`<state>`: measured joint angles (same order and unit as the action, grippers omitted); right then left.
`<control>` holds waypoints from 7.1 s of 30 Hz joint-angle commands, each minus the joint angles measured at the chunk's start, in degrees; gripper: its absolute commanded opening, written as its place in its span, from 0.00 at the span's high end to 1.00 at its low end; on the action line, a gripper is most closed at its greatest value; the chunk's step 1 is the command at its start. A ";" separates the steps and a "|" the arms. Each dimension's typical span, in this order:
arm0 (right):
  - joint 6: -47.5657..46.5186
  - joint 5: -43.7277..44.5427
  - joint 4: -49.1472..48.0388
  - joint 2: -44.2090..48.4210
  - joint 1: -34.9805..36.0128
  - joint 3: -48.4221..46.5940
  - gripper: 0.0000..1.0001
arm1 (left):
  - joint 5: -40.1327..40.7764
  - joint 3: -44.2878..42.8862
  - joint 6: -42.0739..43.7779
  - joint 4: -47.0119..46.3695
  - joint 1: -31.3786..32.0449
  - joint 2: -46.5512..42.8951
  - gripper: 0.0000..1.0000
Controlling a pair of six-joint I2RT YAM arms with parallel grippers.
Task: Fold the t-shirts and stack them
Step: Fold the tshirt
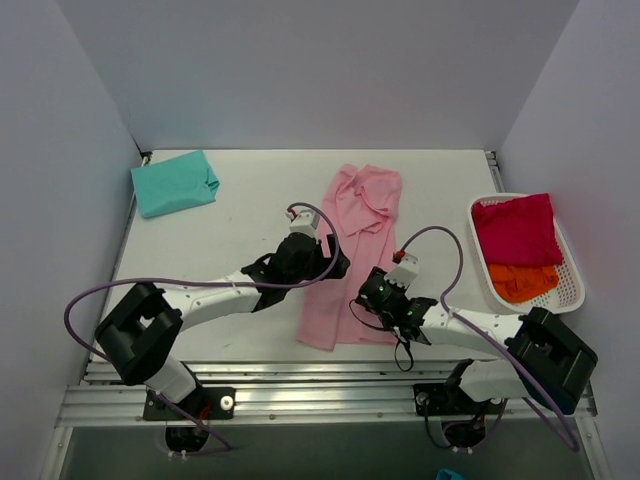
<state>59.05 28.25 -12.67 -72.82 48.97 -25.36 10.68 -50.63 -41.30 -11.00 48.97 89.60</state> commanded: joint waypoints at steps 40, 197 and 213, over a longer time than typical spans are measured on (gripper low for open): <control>3.53 22.02 32.70 25.79 -0.28 -8.39 0.07 | 7.60 -11.86 -0.89 10.92 10.00 17.10 0.06; 24.45 13.15 10.65 5.50 23.54 7.52 0.71 | 4.53 22.42 -7.13 -0.68 5.87 -7.42 0.05; 26.38 14.20 17.06 11.47 23.45 8.84 1.00 | 5.49 27.87 -9.32 4.50 6.58 -16.74 0.53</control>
<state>83.99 40.01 0.16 -62.74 72.10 -17.02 16.23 -23.88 -49.89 -9.43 55.16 74.74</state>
